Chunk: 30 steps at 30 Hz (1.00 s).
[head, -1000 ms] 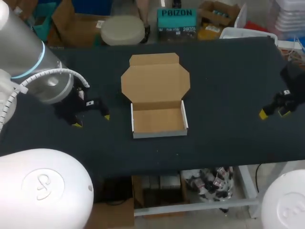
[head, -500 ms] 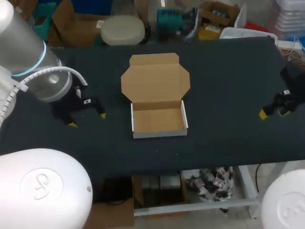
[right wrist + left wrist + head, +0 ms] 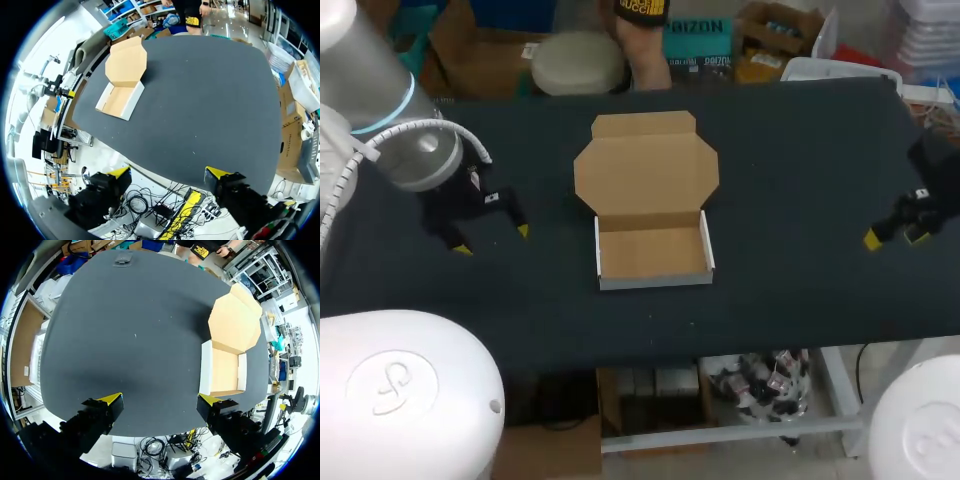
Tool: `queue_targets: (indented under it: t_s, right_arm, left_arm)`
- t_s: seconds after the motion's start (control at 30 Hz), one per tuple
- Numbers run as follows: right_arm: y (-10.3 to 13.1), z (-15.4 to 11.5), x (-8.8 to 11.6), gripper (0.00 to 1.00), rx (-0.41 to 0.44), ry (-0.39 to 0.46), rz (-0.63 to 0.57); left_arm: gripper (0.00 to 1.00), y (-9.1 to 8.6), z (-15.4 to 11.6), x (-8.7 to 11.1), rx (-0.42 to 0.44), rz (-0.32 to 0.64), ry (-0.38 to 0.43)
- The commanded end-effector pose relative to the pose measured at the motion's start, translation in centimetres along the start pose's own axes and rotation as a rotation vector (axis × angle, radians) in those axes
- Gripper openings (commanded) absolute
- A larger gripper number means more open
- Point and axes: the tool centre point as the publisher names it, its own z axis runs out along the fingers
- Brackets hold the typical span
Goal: Assemble the packaging by folding the flat box into shape, placing the metal phone stand inside, and closing the box properly
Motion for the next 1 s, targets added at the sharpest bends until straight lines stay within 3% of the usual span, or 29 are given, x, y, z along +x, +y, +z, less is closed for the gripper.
queue_targets:
  t_s: [0.03, 0.37, 0.87, 1.0]
  right_arm:
    - [0.1, -0.2, 0.0, 1.0, 0.005, 0.002, 0.001]
    - [0.1, -0.2, 0.0, 1.0, 0.005, 0.002, 0.001]
    - [0.1, -0.2, 0.0, 1.0, 0.005, 0.002, 0.001]
    - [0.1, -0.2, 0.0, 1.0, 0.005, 0.002, 0.001]
  left_arm:
    - [1.0, -2.9, 2.4, -0.4, -0.088, -0.003, -0.016]
    - [1.0, -7.0, 5.1, -3.0, -0.131, -0.008, -0.064]
    - [1.0, -12.6, 6.9, -6.5, -0.161, -0.009, -0.167]
    - [1.0, -12.6, 6.9, -6.5, -0.161, -0.009, -0.167]
